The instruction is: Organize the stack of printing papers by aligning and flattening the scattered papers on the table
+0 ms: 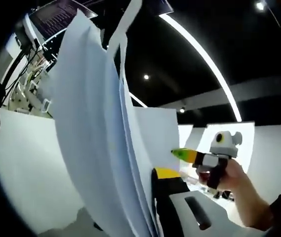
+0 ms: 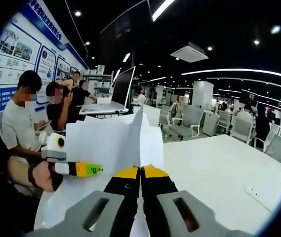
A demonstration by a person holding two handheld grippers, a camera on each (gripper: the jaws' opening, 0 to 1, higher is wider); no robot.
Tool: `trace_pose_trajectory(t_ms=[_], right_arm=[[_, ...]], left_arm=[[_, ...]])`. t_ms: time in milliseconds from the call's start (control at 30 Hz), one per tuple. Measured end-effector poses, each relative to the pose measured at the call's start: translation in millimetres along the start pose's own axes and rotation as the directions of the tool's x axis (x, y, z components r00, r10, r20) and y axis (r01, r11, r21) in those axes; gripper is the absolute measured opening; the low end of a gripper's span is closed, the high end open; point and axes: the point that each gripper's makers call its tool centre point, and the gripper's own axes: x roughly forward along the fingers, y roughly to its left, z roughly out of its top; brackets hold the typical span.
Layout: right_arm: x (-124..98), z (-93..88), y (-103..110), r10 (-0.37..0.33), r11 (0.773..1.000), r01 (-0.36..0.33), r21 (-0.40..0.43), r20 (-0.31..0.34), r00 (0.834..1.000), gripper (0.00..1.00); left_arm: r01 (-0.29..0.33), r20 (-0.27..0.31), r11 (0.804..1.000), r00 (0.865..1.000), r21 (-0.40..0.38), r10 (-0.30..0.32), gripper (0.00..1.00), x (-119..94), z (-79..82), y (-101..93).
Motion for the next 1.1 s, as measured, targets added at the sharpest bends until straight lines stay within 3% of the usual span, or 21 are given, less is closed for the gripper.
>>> trace_pose_trajectory(t_ms=[233, 467, 633, 1100], right_arm=[[-1, 1.8, -1, -0.015, 1.000, 0.015, -0.014, 0.001, 1.000, 0.00], [-3, 0.8, 0, -0.036, 0.999, 0.036, -0.027, -0.004, 0.999, 0.11], [-5, -1.2, -6, -0.064, 0.998, 0.064, 0.004, -0.005, 0.998, 0.22], [-16, -11.2, -15, -0.047, 0.996, 0.047, 0.076, 0.004, 0.999, 0.30]], left_arm=[[0.002, 0.003, 1.000, 1.000, 0.003, -0.002, 0.06, -1, 0.7, -0.5], [0.009, 0.010, 1.000, 1.000, -0.015, -0.009, 0.06, -1, 1.9, -1.1], [0.011, 0.011, 1.000, 1.000, -0.018, -0.010, 0.06, -1, 2.0, -1.3], [0.049, 0.022, 0.998, 0.999, -0.028, -0.049, 0.06, -1, 5.0, -8.1]])
